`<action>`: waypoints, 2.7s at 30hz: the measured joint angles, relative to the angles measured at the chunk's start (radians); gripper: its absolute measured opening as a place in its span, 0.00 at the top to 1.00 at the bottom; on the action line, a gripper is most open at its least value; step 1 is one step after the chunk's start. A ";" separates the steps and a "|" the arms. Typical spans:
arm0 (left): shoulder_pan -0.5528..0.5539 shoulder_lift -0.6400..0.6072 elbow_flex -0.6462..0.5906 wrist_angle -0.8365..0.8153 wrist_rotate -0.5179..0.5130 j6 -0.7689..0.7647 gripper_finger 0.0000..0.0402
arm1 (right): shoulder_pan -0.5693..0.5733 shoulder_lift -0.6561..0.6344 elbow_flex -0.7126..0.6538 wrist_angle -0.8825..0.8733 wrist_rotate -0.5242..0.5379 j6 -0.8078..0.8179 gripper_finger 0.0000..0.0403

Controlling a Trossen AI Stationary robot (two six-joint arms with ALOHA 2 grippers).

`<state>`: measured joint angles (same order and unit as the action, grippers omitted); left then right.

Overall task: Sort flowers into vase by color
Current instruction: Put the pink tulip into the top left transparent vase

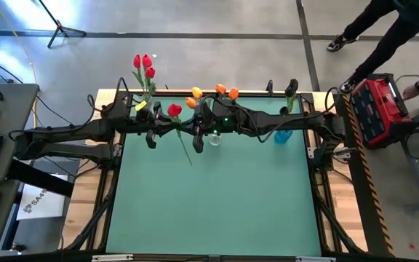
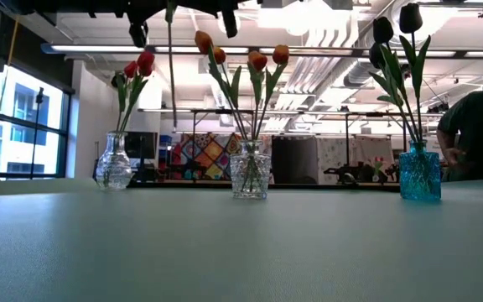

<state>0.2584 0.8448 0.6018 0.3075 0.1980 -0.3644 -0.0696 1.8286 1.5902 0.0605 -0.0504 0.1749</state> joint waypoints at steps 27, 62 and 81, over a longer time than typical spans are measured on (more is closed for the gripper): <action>0.069 -0.367 0.000 -0.290 -0.707 0.337 1.00 | 0.015 -0.071 0.001 -0.426 0.094 0.117 0.59; 0.522 -0.137 0.241 -0.458 -0.513 0.450 1.00 | -0.023 -0.071 0.000 -0.547 -0.018 0.097 0.60; 0.592 -0.097 0.304 -0.593 -0.450 0.431 1.00 | -0.028 -0.071 0.000 -0.547 -0.002 0.105 0.60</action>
<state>0.8501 0.7479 0.9057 -0.2859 -0.2515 0.0667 -0.0978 1.7580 1.5902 -0.4862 -0.0525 0.2800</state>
